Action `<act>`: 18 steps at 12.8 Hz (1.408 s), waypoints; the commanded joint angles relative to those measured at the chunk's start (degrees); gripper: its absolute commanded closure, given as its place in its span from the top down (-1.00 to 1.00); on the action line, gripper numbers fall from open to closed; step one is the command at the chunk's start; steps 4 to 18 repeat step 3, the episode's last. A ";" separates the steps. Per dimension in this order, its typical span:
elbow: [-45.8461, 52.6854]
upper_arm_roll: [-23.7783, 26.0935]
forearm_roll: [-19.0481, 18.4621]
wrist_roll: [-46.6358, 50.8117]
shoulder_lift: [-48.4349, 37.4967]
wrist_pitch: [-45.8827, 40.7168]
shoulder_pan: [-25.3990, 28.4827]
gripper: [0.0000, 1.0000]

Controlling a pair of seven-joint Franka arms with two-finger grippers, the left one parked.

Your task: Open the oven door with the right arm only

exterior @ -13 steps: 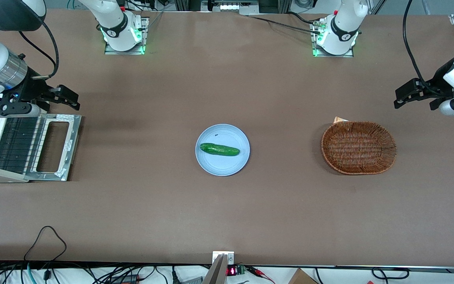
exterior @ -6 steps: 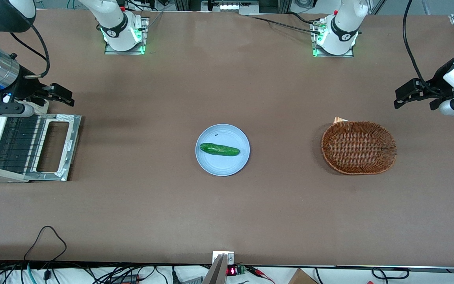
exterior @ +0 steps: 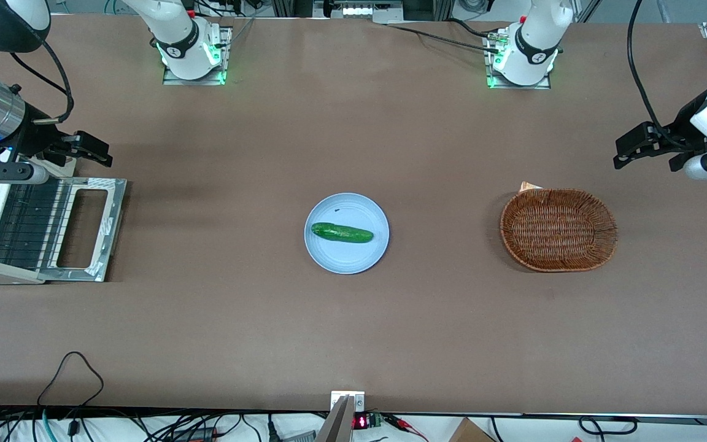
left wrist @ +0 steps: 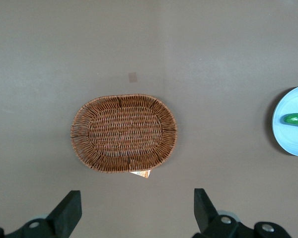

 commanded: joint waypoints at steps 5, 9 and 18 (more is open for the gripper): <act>1.66 0.18 -1.31 -0.97 0.66 -1.61 -0.31 0.99; 1.66 0.18 -1.31 -0.97 0.66 -1.61 -0.31 0.99; 1.66 0.18 -1.31 -0.97 0.66 -1.61 -0.31 0.99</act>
